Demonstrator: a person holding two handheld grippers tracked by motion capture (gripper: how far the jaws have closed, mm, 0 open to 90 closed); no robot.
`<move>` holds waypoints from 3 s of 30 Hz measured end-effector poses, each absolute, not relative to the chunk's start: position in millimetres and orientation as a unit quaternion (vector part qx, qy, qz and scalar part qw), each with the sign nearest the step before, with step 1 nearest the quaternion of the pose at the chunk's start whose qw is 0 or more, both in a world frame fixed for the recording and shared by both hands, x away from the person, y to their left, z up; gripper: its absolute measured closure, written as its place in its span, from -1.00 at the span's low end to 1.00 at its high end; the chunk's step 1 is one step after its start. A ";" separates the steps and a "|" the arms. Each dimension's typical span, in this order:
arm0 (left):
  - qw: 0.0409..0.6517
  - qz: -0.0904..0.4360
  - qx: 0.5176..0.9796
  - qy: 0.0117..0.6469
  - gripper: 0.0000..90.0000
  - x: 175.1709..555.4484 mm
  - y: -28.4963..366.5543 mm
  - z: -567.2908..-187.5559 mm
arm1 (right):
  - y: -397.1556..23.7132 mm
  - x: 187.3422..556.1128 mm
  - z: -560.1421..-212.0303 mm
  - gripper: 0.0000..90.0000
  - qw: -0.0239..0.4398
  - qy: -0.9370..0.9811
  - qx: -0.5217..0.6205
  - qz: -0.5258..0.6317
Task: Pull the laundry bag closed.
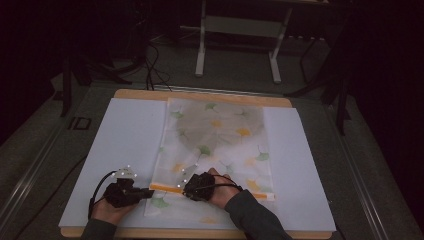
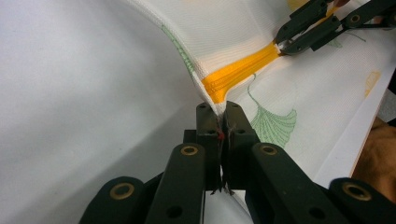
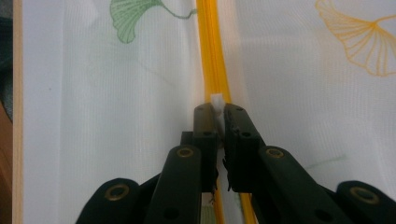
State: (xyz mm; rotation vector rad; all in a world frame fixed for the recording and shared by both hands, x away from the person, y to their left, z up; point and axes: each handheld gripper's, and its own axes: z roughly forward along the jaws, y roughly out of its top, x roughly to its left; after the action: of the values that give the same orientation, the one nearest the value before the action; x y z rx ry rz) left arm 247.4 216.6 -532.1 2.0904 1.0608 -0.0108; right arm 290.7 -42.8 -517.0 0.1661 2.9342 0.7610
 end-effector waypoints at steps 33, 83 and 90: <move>0.389 -0.004 0.822 0.416 0.94 247.2 217.7 -532.4 | -58.5 290.1 -513.8 0.87 0.059 0.971 0.053 0.224; 0.387 0.001 0.822 0.418 0.95 246.6 219.1 -532.0 | -87.9 290.0 -508.9 0.87 0.068 0.978 0.060 0.190; 0.387 0.001 0.822 0.418 0.95 246.7 219.4 -532.1 | -91.1 289.9 -508.8 0.87 0.069 0.978 0.060 0.185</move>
State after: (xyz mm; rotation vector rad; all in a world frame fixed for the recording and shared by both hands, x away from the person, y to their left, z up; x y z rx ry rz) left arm 246.7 219.4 -532.1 2.0931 1.0636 0.0016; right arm 289.9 -91.1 -508.8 0.1794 2.9461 0.5585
